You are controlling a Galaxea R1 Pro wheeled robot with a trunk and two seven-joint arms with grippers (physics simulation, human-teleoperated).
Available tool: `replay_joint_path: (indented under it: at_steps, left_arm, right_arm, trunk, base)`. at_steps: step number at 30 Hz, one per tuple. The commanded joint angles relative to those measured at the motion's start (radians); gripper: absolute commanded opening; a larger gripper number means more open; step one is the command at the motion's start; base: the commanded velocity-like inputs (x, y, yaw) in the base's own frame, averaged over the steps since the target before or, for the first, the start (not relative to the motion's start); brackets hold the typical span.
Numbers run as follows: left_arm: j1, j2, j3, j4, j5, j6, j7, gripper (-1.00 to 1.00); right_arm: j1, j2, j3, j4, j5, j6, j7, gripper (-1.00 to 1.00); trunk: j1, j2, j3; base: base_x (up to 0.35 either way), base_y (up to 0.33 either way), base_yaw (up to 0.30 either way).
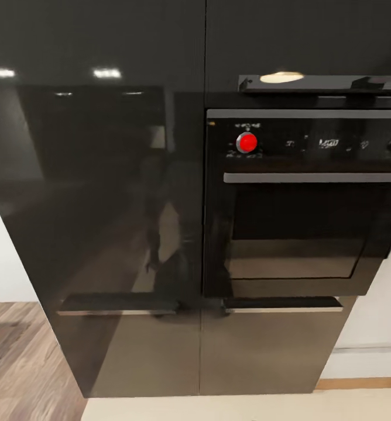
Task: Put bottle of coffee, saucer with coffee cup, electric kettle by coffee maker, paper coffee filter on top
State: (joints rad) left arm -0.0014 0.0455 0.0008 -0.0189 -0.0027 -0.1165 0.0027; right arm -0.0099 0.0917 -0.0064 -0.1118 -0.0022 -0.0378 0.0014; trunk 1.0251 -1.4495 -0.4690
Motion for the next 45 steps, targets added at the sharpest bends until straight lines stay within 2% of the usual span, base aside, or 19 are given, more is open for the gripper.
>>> replay_joint_path:
  at_steps: [1,20,45]
  left_arm:
    - [0.0,0.001,0.0,0.0,0.0,-0.004,0.0,1.0]
    - [0.0,0.003,0.004,0.0,0.006,-0.016,0.0,1.0]
    - [0.0,0.004,0.005,0.0,0.009,-0.022,0.0,1.0]
  right_arm:
    - [-0.001,0.0,-0.001,0.001,0.0,-0.004,0.0,1.0]
    - [-0.001,0.0,-0.001,0.001,-0.001,-0.004,0.0,1.0]
    - [-0.001,0.0,0.0,0.001,-0.001,-0.004,0.0,1.0]
  trunk:
    - [0.0,0.0,-0.001]
    - [0.0,0.0,-0.001]
    - [0.0,0.0,-0.001]
  base:
    - [0.0,-0.272,-0.3]
    - [0.015,-0.272,-0.3]
    - [0.11,-0.273,-0.3]
